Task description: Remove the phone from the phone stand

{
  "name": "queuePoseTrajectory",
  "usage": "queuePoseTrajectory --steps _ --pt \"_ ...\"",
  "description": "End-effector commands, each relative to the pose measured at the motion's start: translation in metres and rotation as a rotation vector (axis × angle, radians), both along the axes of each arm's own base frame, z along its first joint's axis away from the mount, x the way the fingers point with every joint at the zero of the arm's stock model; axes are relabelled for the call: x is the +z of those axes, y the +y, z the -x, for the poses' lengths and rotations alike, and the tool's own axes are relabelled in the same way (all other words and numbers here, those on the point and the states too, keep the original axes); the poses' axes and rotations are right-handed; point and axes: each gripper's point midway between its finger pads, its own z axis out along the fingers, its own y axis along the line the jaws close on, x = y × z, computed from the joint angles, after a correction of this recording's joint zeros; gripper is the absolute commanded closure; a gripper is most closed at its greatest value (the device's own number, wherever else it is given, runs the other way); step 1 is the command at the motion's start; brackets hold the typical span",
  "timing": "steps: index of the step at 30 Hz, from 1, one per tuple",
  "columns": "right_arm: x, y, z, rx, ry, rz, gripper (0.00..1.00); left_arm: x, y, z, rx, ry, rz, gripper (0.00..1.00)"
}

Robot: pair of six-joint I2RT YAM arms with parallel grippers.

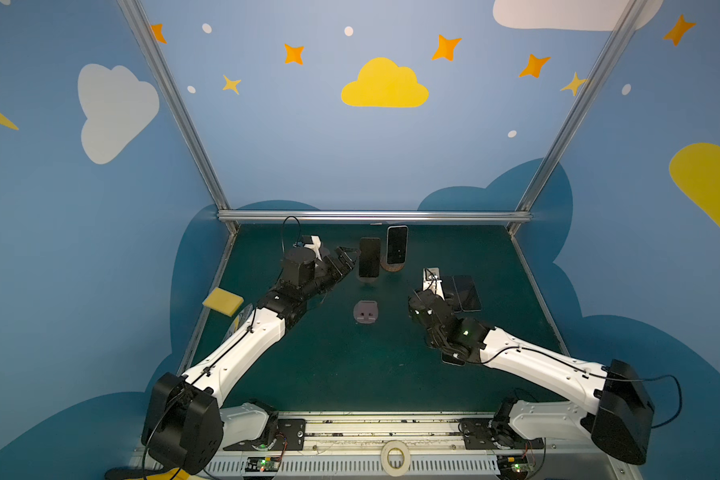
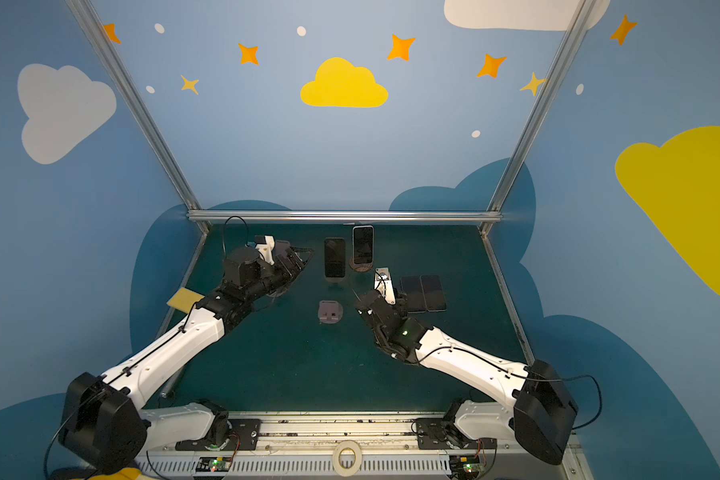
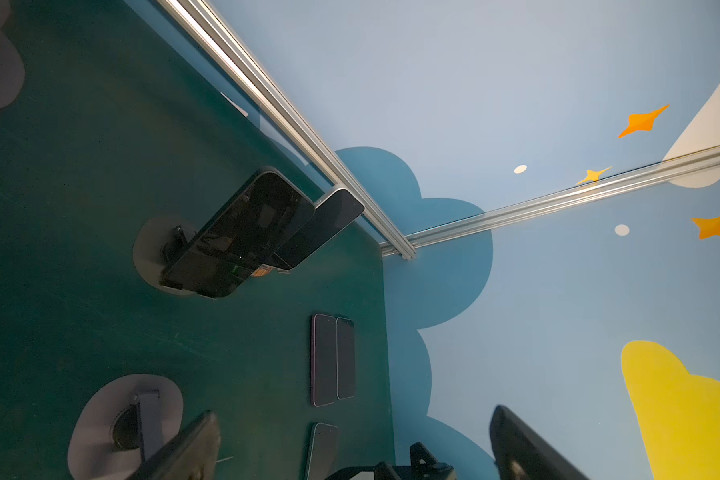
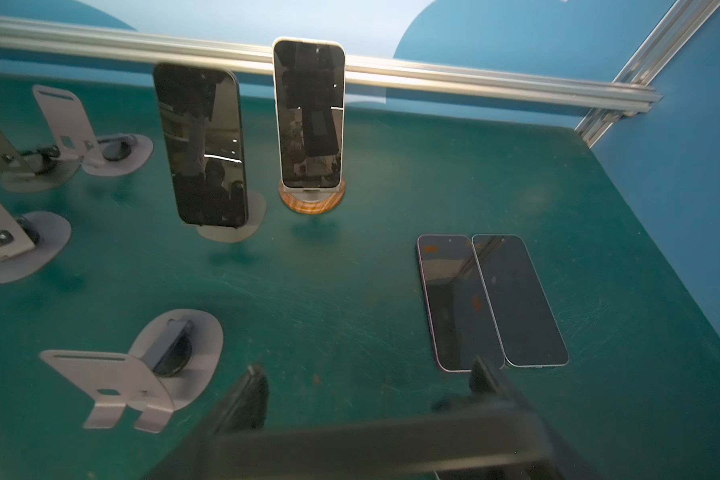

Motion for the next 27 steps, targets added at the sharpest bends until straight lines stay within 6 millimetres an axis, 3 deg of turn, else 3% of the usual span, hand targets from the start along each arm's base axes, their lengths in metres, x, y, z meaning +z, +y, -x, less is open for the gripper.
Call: queuePoseTrajectory --steps 1,18,27 --pt "-0.003 -0.001 -0.012 0.018 0.009 -0.044 0.42 0.006 -0.003 -0.002 -0.005 -0.026 -0.013 0.00" --pt "-0.046 0.002 -0.062 0.114 0.186 -0.004 0.45 -0.013 -0.041 0.011 -0.120 0.008 -0.060 0.00" --pt "-0.062 -0.012 -0.083 0.085 0.279 -0.005 0.45 -0.016 -0.043 0.011 -0.129 0.017 -0.067 0.00"
